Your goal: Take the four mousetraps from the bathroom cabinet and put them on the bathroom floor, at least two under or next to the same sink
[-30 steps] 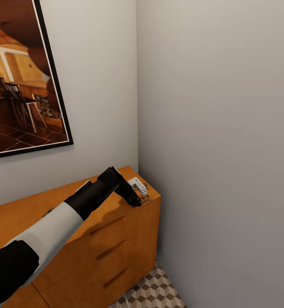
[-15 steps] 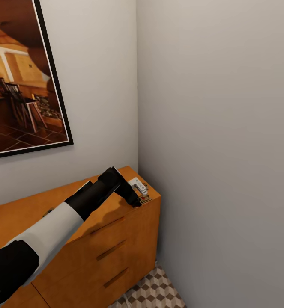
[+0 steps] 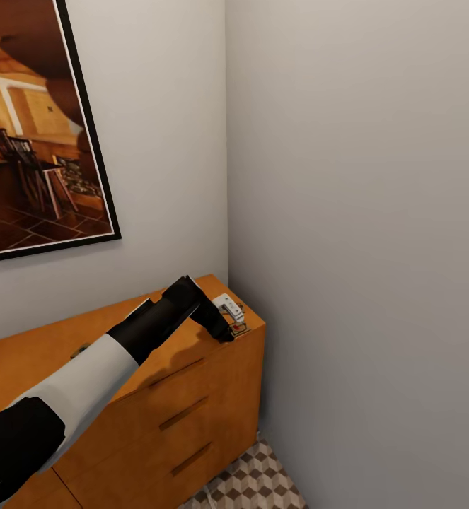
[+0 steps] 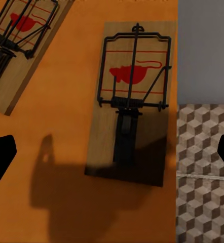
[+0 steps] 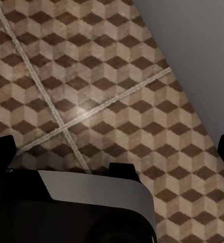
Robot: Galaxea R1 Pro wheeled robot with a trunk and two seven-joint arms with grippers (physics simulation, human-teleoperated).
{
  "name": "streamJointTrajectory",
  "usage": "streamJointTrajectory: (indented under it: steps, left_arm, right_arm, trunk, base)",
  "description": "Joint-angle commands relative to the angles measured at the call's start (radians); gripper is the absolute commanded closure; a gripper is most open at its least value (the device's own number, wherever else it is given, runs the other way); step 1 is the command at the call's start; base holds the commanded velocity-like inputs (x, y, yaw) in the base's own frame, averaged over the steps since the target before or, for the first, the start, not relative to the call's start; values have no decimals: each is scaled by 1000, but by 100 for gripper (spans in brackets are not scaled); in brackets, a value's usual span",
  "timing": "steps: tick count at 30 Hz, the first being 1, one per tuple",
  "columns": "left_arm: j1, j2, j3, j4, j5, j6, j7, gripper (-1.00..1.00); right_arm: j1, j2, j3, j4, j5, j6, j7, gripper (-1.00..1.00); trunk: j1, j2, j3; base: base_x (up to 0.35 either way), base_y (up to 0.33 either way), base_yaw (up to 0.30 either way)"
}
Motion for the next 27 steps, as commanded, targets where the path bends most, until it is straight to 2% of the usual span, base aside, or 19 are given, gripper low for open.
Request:
streamJointTrajectory:
  steps: [1, 14, 27]
  left_arm:
    - [-1, 0, -1, -1, -11, 2, -9, -100]
    - [-1, 0, -29, -1, -11, 2, -9, -100]
    - [-1, 0, -30, -3, -11, 2, -10, -100]
  right_arm:
    - [-1, 0, 3, 1, 7, -2, -7, -100]
    - [-1, 0, 3, 1, 7, -2, -7, -100]
    - [-1, 0, 3, 0, 7, -2, -7, -100]
  trunk:
    - [0, -1, -1]
    - [0, -1, -6]
    - [0, -1, -16]
  base:
    - [0, 0, 0]
    - [0, 0, 0]
    - [0, 0, 0]
